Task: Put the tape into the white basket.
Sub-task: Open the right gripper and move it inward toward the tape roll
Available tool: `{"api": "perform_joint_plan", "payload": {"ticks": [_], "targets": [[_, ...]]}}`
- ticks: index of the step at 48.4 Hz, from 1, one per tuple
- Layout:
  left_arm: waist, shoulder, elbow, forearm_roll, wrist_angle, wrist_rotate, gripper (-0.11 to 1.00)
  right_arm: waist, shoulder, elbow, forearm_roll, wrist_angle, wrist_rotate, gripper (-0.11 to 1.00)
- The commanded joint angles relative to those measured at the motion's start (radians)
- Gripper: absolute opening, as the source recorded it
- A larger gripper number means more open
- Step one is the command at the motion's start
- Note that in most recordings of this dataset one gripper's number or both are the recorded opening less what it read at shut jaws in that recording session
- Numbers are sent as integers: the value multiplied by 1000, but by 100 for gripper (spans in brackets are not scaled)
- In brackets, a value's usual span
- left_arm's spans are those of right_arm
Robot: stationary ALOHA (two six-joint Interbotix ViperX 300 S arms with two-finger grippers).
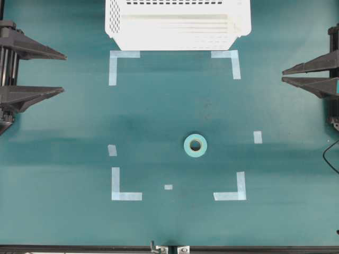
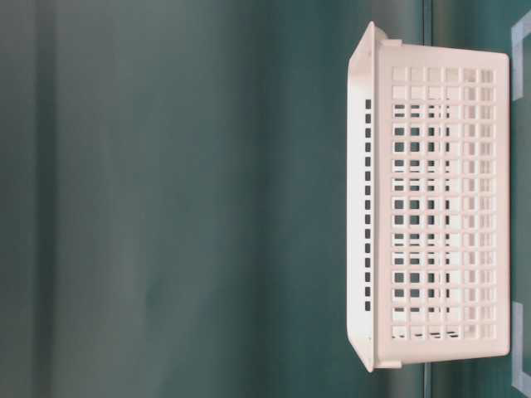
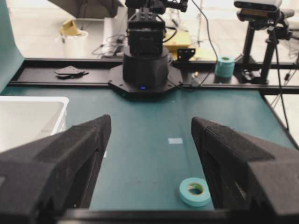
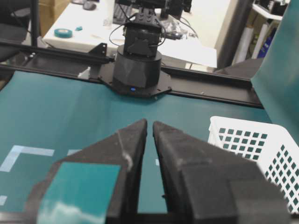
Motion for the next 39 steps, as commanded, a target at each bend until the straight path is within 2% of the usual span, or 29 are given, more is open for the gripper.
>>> {"api": "perform_joint_plan", "payload": {"ticks": [1, 3, 8, 12, 16, 27, 30, 33, 39], "targets": [[5, 12, 2, -21, -38, 11, 24, -8, 12, -15, -3, -11, -3, 24], [6, 12, 3, -23, -49, 12, 22, -8, 14, -12, -6, -6, -3, 22], [14, 14, 3, -23, -71, 14, 2, -8, 21, -11, -6, 6, 0, 3], [17, 14, 3, -23, -72, 14, -7, -8, 34, -23, -6, 11, 0, 0], [17, 17, 8, -23, -72, 15, -10, -8, 55, -35, -8, 11, 0, 0], [14, 17, 15, -21, -69, 14, -11, -8, 101, -37, -8, 6, 0, 1], [6, 17, 15, -23, -66, 14, -11, -9, 101, -37, -8, 8, 0, 9], [0, 17, 15, -23, -64, 12, -11, -11, 100, -37, -3, 11, 2, 22], [-8, 17, 18, -23, -64, 8, -11, -17, 94, -35, 6, 18, 2, 58]]}}
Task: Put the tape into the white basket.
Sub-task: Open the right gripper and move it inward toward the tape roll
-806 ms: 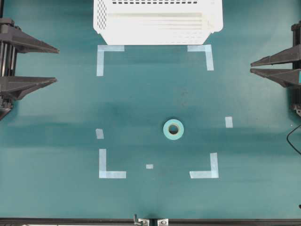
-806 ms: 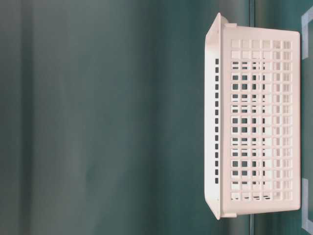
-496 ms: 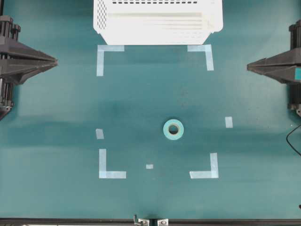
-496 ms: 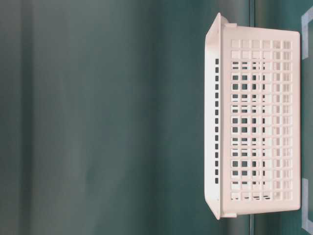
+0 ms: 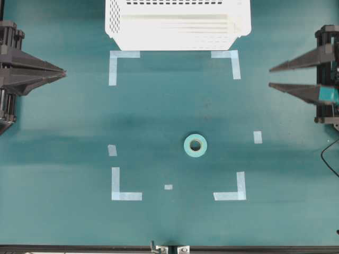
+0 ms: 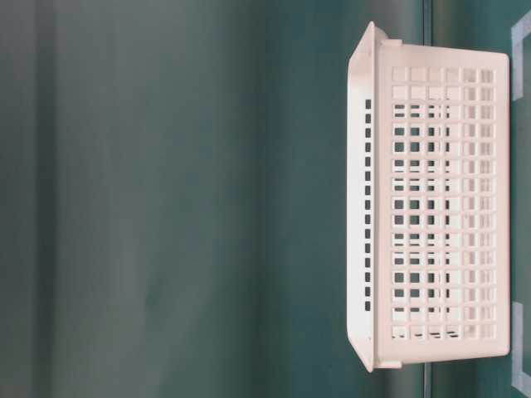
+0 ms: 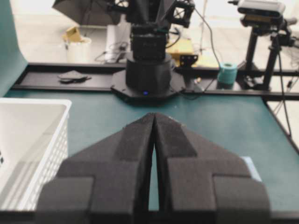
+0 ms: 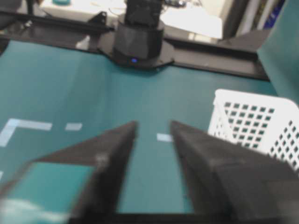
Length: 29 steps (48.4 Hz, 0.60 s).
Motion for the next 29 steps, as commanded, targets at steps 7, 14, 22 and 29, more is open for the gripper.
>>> {"api": "perform_joint_plan", "payload": {"ticks": [7, 14, 22, 29], "targets": [[-6, 8, -3, -2, -3, -11, -11, -3, -11, -25, 5, 20, 3, 95], [-6, 6, 3, -3, -3, -12, -11, -3, -25, -35, 6, 54, 5, 98], [-6, -3, 31, -3, 3, -11, -11, -2, -35, -60, 5, 132, 5, 98], [-8, -40, 64, -3, 15, -17, -11, 3, -31, -91, 6, 206, 6, 98]]}}
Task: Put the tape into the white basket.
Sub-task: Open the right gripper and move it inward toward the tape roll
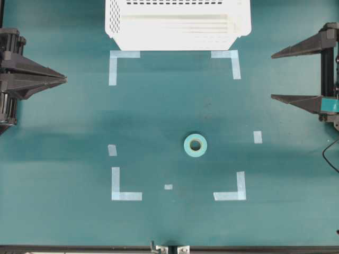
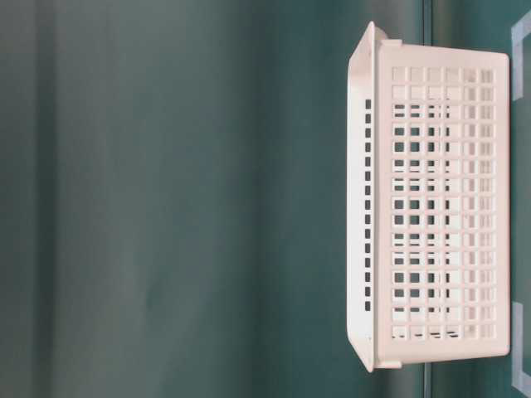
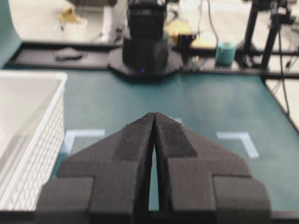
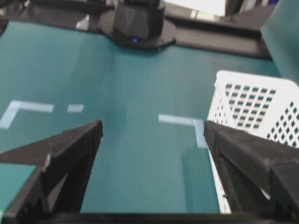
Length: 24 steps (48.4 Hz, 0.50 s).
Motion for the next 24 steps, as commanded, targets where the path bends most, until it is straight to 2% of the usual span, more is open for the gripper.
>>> {"api": "perform_joint_plan", "payload": {"ticks": [1, 7, 11, 17, 24], "targets": [[-5, -17, 2, -2, 5, 0, -11, 3, 6, -41, 3, 34, 2, 98], [-5, -60, 9, -2, 67, 8, -11, 6, 8, -71, 5, 84, 11, 98], [-5, -92, 15, -2, 138, 8, -11, 17, 17, -95, 6, 143, 43, 98], [-5, -161, 48, -2, 247, 8, -11, 58, 49, -117, 0, 221, 69, 98], [-5, -245, 98, -2, 272, -3, -11, 110, 103, -133, -5, 255, 74, 98]]}}
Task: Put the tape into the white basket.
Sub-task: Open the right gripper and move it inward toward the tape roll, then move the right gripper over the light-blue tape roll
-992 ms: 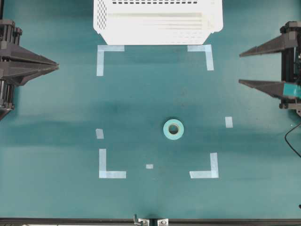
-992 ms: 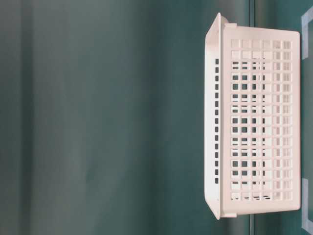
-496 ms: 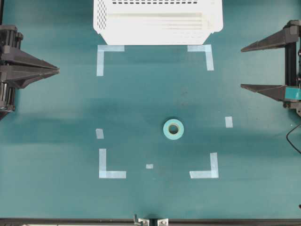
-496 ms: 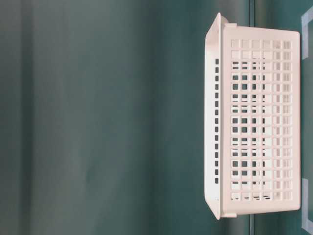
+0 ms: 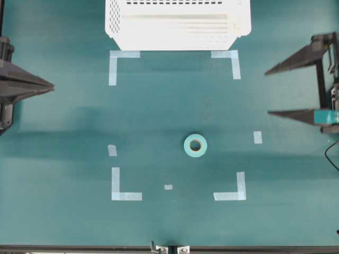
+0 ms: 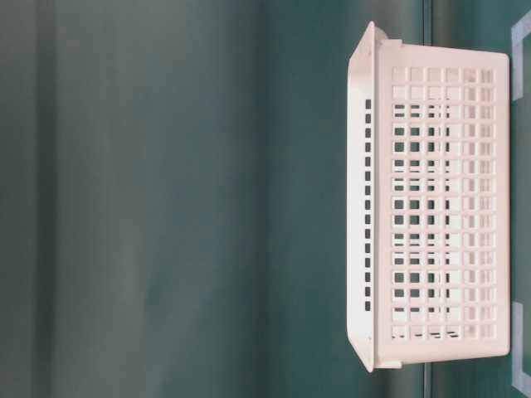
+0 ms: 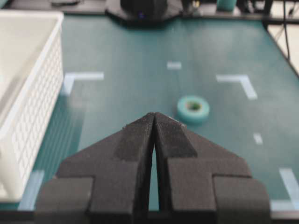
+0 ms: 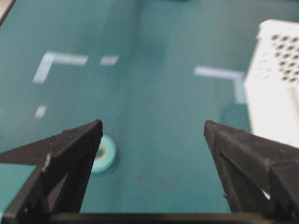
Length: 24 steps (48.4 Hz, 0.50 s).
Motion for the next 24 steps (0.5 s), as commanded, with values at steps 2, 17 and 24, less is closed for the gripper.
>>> {"api": "perform_joint_plan", "payload": {"ticks": [2, 17, 24], "targets": [[-3, -52, 15, -2, 3, -2, -11, 26, 44, -40, -2, 17, 5, 98], [-3, -137, 114, -2, 29, -20, -11, 46, 173, -120, -5, 158, 5, 98], [-3, -135, 135, -2, 29, -28, -11, 69, 216, -152, -5, 212, 6, 98]]}}
